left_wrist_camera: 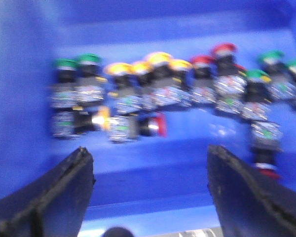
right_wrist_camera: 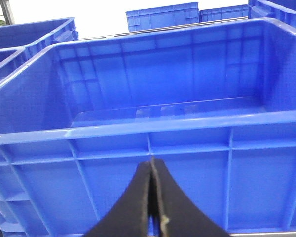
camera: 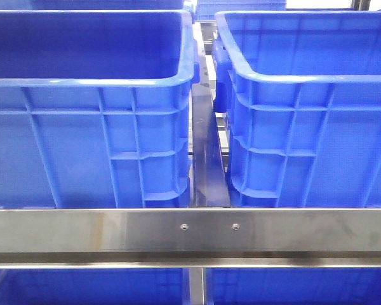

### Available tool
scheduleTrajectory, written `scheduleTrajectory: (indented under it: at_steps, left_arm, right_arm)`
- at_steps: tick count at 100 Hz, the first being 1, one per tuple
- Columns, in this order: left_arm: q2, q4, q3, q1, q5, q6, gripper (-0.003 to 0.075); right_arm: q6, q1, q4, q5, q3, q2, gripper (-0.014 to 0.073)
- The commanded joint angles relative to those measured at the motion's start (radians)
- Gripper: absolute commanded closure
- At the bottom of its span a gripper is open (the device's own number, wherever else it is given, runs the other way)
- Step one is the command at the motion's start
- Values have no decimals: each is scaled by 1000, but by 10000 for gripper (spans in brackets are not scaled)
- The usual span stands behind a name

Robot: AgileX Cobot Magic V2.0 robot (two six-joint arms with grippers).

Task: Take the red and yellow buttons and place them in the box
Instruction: 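Lower the left gripper toward the row of push buttons in the bin, then grasp a red-capped push button with the left gripper and lift it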

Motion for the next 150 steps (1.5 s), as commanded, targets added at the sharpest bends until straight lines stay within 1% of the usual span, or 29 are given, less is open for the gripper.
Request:
scheduleTrajectory:
  at_steps: [1, 16, 25, 41, 52, 64, 87, 97, 150]
  left_arm:
    - [47, -18, -62, -67, -69, -24, 246]
    - [190, -16, -155, -175, -69, -81, 246]
    - [292, -9, -218, -216, -64, -112, 246]
    - [463, -9, -338, -241, -56, -131, 246]
    - [563, -9, -418, -246, -22, -131, 246]
    - [643, -7, -471, -246, -12, -131, 246]
    - [738, 5, -528, -246, -14, -133, 246]
    - [762, 34, -528, -246, -18, -142, 246]
    - [831, 39, -528, -241, -66, -141, 246]
  right_arm:
    - [-2, -2, -6, -89, -18, -26, 661]
    - [-2, -2, -6, -89, -18, -26, 661]
    - [-2, -2, -6, -89, -18, -26, 661]
    - [-2, -2, -6, -89, -18, -26, 661]
    - [-2, -2, -6, -89, -18, -26, 661]
    - [-2, -2, -6, -89, -18, -26, 661]
    - [-2, -2, -6, -89, -18, -26, 661]
    - [-2, -2, -6, -89, -18, -26, 661]
    - [-2, -2, -6, -89, -18, -26, 661]
